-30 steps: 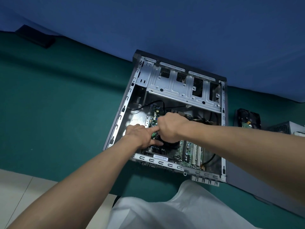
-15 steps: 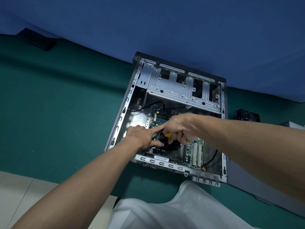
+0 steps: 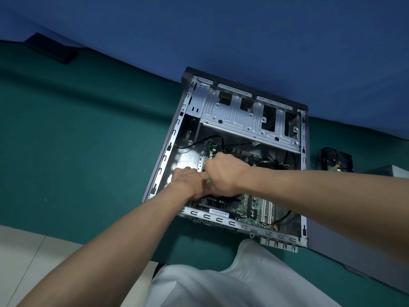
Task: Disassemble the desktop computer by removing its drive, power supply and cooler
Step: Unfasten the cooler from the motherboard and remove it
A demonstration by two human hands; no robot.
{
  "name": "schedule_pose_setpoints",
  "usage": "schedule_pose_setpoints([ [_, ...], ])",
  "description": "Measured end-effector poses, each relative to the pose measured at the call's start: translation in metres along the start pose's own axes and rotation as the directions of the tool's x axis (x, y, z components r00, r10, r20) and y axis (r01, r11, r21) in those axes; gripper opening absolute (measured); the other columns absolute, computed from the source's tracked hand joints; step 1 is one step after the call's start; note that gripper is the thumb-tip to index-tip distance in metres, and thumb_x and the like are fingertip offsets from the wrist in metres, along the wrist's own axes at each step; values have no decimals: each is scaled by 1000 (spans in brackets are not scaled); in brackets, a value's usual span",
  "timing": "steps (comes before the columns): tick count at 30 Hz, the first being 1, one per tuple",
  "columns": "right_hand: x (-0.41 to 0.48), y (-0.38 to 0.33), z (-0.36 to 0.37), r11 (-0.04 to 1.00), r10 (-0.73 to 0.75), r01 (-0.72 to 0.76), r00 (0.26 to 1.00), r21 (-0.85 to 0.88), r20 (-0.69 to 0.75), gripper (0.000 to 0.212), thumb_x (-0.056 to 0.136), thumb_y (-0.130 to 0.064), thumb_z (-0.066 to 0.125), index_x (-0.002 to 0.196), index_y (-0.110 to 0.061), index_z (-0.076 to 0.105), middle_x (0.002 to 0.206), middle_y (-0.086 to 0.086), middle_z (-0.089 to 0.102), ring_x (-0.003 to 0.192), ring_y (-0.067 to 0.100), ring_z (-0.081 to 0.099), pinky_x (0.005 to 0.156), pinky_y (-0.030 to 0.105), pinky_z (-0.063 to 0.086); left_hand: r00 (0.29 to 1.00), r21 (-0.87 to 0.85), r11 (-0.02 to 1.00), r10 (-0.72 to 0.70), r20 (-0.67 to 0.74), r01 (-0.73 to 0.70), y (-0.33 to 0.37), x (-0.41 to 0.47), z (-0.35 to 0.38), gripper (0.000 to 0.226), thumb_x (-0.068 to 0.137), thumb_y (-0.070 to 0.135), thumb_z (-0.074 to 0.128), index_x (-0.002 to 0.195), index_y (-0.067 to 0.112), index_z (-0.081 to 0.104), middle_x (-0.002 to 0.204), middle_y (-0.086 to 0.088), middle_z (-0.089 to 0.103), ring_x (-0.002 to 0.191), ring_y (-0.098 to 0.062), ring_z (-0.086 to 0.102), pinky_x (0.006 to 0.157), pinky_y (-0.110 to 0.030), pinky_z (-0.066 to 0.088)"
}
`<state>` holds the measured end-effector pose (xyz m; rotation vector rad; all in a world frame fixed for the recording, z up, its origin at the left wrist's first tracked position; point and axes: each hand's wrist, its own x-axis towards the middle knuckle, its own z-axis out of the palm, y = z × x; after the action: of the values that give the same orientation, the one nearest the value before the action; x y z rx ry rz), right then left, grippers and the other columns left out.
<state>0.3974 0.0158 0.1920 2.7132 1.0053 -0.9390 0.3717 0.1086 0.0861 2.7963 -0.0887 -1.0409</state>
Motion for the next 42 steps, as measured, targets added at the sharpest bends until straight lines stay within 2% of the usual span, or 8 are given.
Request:
schedule_pose_setpoints([
  [6, 6, 13, -6, 429, 384, -701, 712, 569, 587, 20, 100, -13, 38, 97, -4, 56, 63, 1, 42, 46, 7, 24, 39, 18, 22, 997, 37, 997, 73, 27, -74, 0, -5, -5, 77, 77, 86, 30, 144, 53, 11, 121, -6, 61, 115, -24, 53, 90, -38, 41],
  [11, -3, 7, -3, 988, 152, -139, 962, -71, 226, 19, 94, -27, 51, 92, -8, 54, 77, 6, 51, 66, 20, 50, 56, 30, 42, 998, 76, 995, 60, 35, -63, 0, -3, -4, 78, 80, 81, 30, 146, 40, 20, 120, -6, 60, 114, -25, 53, 90, -39, 41],
  [17, -8, 12, -10, 616, -340, 387, 916, -686, 212, 44, 103, -28, 32, 64, -8, 27, 56, 1, 32, 47, 17, 37, 45, 29, 31, 999, 17, 999, 39, 28, -39, -1, -3, -2, 81, 74, 89, 30, 133, 36, 44, 119, -2, 63, 119, -24, 52, 92, -40, 39],
  [21, 4, 15, -1, 982, 102, -111, 993, 154, 59, 26, 88, -21, 62, 69, -5, 53, 58, 1, 50, 51, 18, 53, 39, 18, 34, 999, 38, 998, 46, 20, -47, 1, -6, -7, 82, 73, 89, 29, 138, 39, 37, 117, -4, 63, 116, -24, 53, 89, -38, 40],
  [25, 6, 22, -1, 304, 373, -689, 722, 658, 583, 22, 100, -18, 39, 107, -15, 59, 93, -1, 69, 40, 5, 25, 38, 16, 22, 997, 31, 997, 74, 17, -75, 2, -7, -8, 80, 77, 84, 31, 146, 55, 4, 121, -6, 61, 115, -25, 54, 84, -38, 38],
  [31, 4, 11, 2, 981, 193, -190, 949, -39, 250, 16, 96, -27, 50, 91, -11, 53, 81, 3, 56, 60, 15, 46, 46, 25, 37, 996, 85, 993, 83, 10, -84, 0, -5, -5, 64, 90, 70, 37, 146, 45, 15, 122, -5, 59, 113, -23, 52, 88, -37, 40],
  [36, -6, -2, 0, 662, -275, 336, 941, -670, 200, 28, 104, -27, 31, 85, -14, 46, 61, 0, 38, 50, 14, 36, 43, 29, 30, 997, 111, 994, 21, -68, -14, -2, 4, 8, 11, 101, 30, 41, 102, 24, 51, 112, 0, 61, 113, -19, 52, 87, -35, 37],
  [42, 7, -3, -7, 939, 215, -235, 971, 252, 105, 20, 89, -18, 59, 74, -6, 54, 66, 3, 52, 59, 19, 54, 45, 21, 40, 1000, 53, 998, 16, -18, -15, -1, 3, 0, 61, 79, 81, 45, 117, 34, 54, 104, 3, 63, 103, -16, 54, 88, -35, 42],
])
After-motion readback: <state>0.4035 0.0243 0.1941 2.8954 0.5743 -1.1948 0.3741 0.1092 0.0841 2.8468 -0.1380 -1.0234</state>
